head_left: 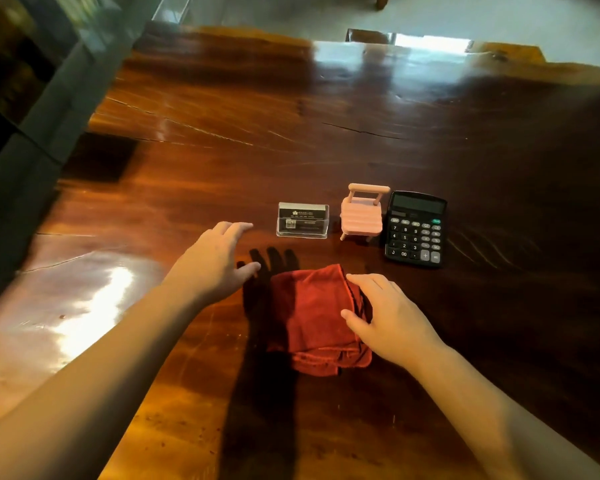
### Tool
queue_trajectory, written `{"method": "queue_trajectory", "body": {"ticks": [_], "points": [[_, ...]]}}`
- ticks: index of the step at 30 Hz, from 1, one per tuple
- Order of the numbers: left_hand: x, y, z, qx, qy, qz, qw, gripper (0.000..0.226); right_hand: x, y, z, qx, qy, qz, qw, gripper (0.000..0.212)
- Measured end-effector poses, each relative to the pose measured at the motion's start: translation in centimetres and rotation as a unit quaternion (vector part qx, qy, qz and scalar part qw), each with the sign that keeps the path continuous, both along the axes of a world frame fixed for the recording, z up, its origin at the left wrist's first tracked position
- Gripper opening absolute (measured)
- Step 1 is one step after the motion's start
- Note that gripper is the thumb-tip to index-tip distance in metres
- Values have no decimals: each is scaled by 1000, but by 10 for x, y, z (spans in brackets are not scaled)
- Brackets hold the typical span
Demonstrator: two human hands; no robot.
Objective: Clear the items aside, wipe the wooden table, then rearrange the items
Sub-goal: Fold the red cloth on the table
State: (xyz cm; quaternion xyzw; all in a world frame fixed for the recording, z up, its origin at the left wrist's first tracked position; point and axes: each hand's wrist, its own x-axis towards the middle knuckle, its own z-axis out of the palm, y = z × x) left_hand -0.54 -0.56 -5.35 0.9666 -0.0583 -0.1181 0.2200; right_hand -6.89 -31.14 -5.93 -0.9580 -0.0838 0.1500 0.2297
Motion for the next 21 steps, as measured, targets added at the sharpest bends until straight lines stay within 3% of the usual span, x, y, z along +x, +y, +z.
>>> {"method": "queue_trajectory", "body": {"ticks": [6, 13, 18, 21], "points": [[-35, 9, 11, -46, 12, 19, 999, 68, -25, 9, 8, 2, 23, -54, 998, 63], [-48, -27, -9, -138, 163, 127, 969, 67, -30, 29, -15, 75, 101, -241, 962, 63], [-45, -55, -29, -166, 221, 196, 941, 72, -18, 35, -29, 121, 129, -334, 926, 69], [-43, -68, -35, -179, 219, 241, 928, 47, -12, 37, -38, 117, 125, -369, 914, 69]]}}
